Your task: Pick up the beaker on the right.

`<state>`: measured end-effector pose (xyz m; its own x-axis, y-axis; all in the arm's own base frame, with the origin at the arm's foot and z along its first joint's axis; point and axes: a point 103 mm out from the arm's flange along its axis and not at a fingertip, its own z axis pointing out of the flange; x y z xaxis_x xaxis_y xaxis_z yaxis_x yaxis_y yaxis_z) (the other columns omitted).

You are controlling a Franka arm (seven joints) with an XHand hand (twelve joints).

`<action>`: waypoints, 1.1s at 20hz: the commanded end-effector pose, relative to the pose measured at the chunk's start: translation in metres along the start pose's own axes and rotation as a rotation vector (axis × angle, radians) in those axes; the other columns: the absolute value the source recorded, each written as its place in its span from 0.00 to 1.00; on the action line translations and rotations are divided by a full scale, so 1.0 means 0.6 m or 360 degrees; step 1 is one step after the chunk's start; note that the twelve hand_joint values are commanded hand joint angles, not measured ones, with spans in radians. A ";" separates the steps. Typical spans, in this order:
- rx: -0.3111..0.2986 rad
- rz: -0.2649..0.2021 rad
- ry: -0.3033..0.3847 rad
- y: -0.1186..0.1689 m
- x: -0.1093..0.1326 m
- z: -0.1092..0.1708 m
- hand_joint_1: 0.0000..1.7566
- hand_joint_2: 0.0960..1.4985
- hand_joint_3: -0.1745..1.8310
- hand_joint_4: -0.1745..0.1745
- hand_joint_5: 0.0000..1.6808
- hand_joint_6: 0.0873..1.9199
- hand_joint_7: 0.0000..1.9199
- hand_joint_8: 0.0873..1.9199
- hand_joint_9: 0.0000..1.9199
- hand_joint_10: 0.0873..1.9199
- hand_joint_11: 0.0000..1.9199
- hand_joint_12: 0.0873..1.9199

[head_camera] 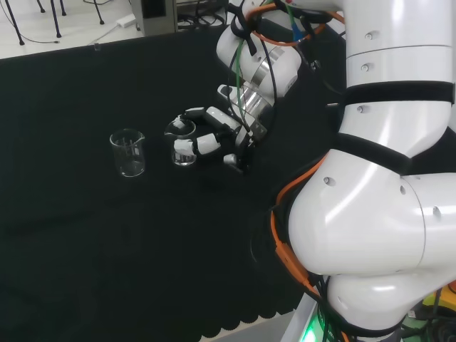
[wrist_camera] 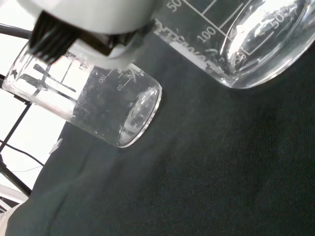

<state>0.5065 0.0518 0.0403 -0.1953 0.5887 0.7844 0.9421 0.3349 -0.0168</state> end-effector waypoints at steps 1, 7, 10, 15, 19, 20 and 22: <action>0.0026 -0.0004 0.0003 0.007 0.002 0.010 0.58 0.28 0.42 0.48 0.34 0.43 0.25 0.19 0.25 0.23 0.00 0.61; 0.0035 0.0004 0.0029 0.010 0.003 0.020 0.57 0.26 0.44 0.47 0.30 0.42 0.24 0.19 0.25 0.23 0.00 0.61; 0.0015 0.0023 0.0055 0.010 0.003 0.023 0.57 0.27 0.44 0.47 0.31 0.43 0.24 0.19 0.25 0.23 0.00 0.61; -0.0061 0.0082 0.0118 0.011 0.007 0.027 0.60 0.37 0.40 0.71 0.60 0.40 0.37 0.22 0.37 0.24 0.08 0.67; -0.0158 0.0140 0.0159 0.010 0.015 0.021 0.65 0.36 0.43 0.93 0.80 0.25 0.63 0.19 0.57 0.19 0.32 0.58; -0.0180 0.0142 0.0145 0.011 0.018 0.018 0.66 0.36 0.43 0.84 0.82 0.22 0.69 0.16 0.62 0.17 0.39 0.55; -0.0239 0.0133 0.0099 0.011 0.026 0.008 0.67 0.36 0.42 0.70 0.85 0.16 0.79 0.09 0.72 0.11 0.51 0.48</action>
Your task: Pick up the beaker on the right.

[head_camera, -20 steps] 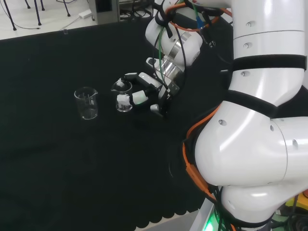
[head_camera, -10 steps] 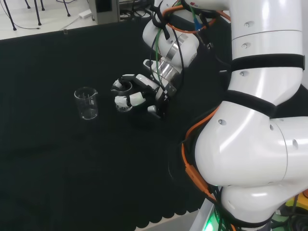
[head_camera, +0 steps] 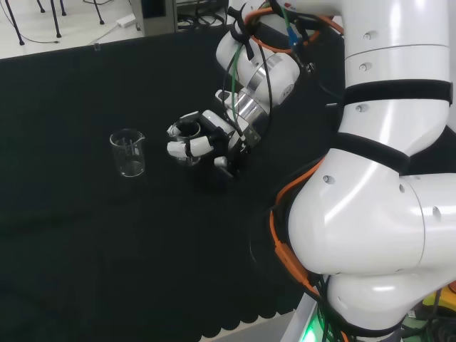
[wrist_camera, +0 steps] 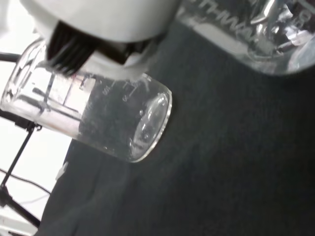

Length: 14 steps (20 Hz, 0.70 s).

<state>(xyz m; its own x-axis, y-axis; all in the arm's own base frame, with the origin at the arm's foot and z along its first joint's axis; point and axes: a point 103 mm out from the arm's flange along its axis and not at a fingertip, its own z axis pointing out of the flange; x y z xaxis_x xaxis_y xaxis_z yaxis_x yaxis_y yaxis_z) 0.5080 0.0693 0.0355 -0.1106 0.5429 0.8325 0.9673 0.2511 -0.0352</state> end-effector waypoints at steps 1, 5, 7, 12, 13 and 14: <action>-0.0155 0.0013 -0.0057 -0.001 0.022 -0.021 0.67 0.36 0.41 0.68 0.86 0.14 0.84 0.07 0.77 0.09 0.57 0.45; -0.0176 -0.0014 -0.0113 -0.002 0.036 -0.041 0.68 0.37 0.39 0.65 0.90 0.06 0.94 0.00 0.86 0.02 0.69 0.38; -0.0171 -0.0026 -0.0140 -0.003 0.045 -0.049 0.68 0.37 0.39 0.57 0.90 0.05 0.95 0.00 0.89 0.02 0.72 0.36; -0.0133 -0.0072 -0.0207 -0.008 0.073 -0.063 0.68 0.37 0.39 0.43 0.91 0.04 0.97 0.00 0.92 0.03 0.75 0.35; -0.0138 -0.0076 -0.0208 -0.009 0.078 -0.068 0.68 0.37 0.39 0.39 0.91 0.03 0.97 0.00 0.92 0.03 0.76 0.35; -0.0144 -0.0080 -0.0204 -0.011 0.083 -0.073 0.69 0.37 0.39 0.37 0.91 0.03 0.97 0.00 0.92 0.03 0.76 0.34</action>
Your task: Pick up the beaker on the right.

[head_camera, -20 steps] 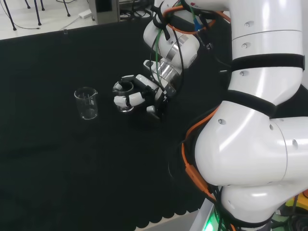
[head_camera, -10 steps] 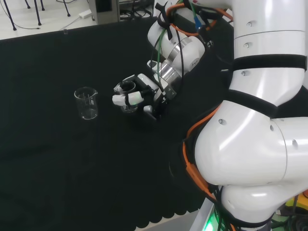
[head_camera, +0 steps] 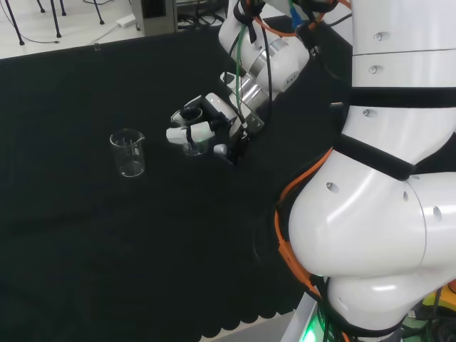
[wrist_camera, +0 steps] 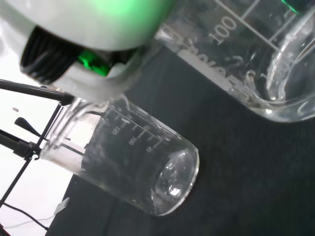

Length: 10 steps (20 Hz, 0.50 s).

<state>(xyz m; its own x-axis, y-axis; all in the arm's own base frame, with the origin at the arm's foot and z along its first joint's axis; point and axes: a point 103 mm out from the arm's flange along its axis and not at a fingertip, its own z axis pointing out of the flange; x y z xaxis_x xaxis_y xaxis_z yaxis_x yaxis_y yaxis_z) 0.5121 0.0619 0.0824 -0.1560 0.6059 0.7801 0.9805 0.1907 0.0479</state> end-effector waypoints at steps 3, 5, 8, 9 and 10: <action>0.0003 -0.0048 -0.0045 -0.014 0.040 -0.035 0.69 0.37 0.39 0.34 0.91 0.03 0.97 0.00 0.92 0.03 0.76 0.34; 0.0001 -0.0055 -0.0054 -0.016 0.050 -0.042 0.69 0.37 0.39 0.34 0.91 0.03 0.97 0.00 0.92 0.03 0.76 0.34; 0.0008 -0.0069 -0.0071 -0.020 0.062 -0.049 0.69 0.37 0.39 0.33 0.91 0.03 0.97 0.00 0.92 0.03 0.76 0.34; 0.0012 -0.0074 -0.0077 -0.022 0.065 -0.051 0.69 0.37 0.39 0.32 0.91 0.03 0.97 0.00 0.92 0.03 0.76 0.34; 0.0017 -0.0077 -0.0085 -0.023 0.068 -0.054 0.69 0.37 0.39 0.32 0.91 0.03 0.97 0.00 0.92 0.03 0.76 0.34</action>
<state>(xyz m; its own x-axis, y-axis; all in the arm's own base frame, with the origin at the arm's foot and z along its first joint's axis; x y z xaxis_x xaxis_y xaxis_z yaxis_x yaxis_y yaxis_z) 0.5039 0.0589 0.1248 -0.2026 0.6289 0.7507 0.9734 0.2134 0.0839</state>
